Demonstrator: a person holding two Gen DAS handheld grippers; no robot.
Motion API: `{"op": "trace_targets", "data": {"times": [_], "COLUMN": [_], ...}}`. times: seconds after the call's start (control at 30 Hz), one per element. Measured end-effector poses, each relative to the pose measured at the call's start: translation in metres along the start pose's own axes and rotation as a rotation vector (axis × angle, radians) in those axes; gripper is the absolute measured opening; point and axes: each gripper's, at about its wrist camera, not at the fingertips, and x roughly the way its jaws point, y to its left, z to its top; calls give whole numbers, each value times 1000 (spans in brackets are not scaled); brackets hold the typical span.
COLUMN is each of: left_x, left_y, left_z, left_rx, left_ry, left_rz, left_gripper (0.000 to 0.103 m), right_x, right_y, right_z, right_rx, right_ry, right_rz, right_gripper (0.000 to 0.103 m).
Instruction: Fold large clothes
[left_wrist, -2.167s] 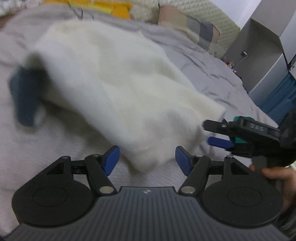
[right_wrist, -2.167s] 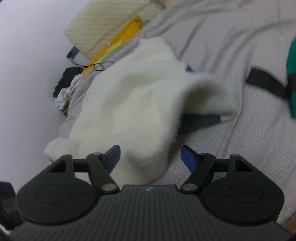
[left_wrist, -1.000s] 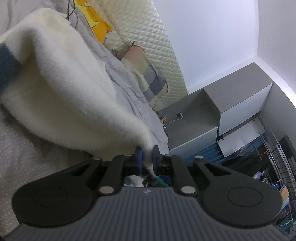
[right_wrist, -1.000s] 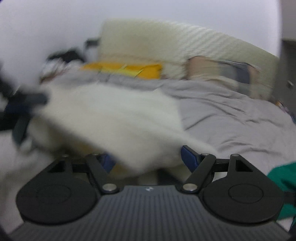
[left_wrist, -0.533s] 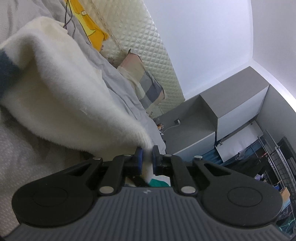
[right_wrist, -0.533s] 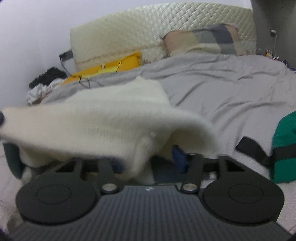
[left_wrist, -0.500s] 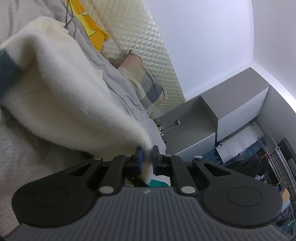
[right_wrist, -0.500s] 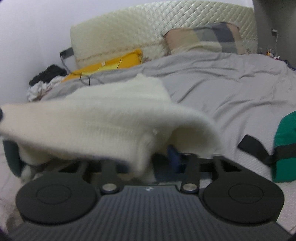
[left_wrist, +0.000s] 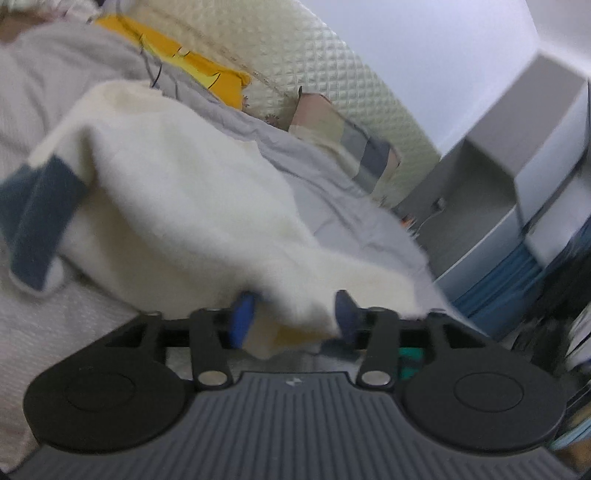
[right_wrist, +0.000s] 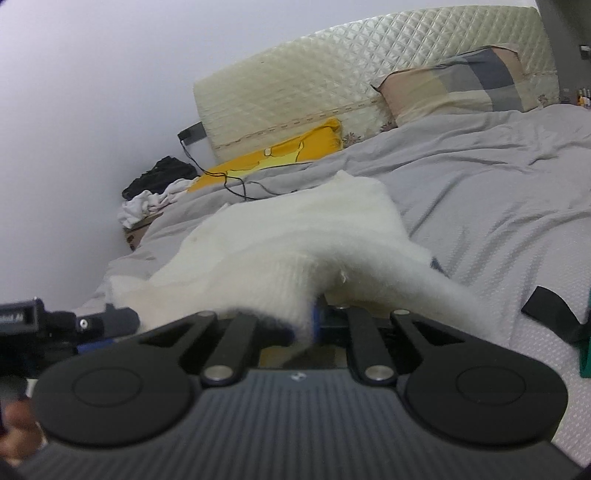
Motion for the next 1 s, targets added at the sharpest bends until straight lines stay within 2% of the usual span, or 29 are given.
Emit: {"op": "trace_targets", "data": {"times": [0.13, 0.17, 0.23, 0.37, 0.47, 0.57, 0.63, 0.73, 0.83, 0.93, 1.0], "left_x": [2, 2, 5, 16, 27, 47, 57, 71, 71, 55, 49], "left_y": [-34, -44, -58, -84, -97, -100, -101, -90, -75, -55, -48], "left_z": [-16, -22, -32, -50, -63, -71, -74, -67, -52, -36, -28], "left_rx": [213, 277, 370, 535, 633, 689, 718, 701, 617, 507, 469], "left_ry": [17, 12, 6, 0, 3, 40, 40, 6, -35, -84, -111], "left_rz": [200, 259, 319, 408, 428, 456, 498, 612, 693, 727, 755], "left_gripper": [71, 71, 72, 74, 78, 78, 78, 78, 80, 80, 82], "right_x": [-1, 1, 1, 1, 2, 2, 1, 1, 1, 3, 8], "right_y": [1, 0, -3, -8, -10, -13, -14, -15, -13, -7, -3], "right_z": [1, 2, 2, 2, 2, 3, 3, 3, 4, 1, -2], "right_rx": [4, 6, 25, 79, 108, 141, 147, 147, 120, 30, -15], "right_ry": [28, 33, 44, 57, 68, 74, 72, 68, 35, -5, -15], "right_rz": [48, 52, 65, 94, 108, 122, 124, 120, 82, -12, -61], "right_gripper": [12, 12, 12, 12, 12, 12, 12, 12, 12, 12, 12]}}
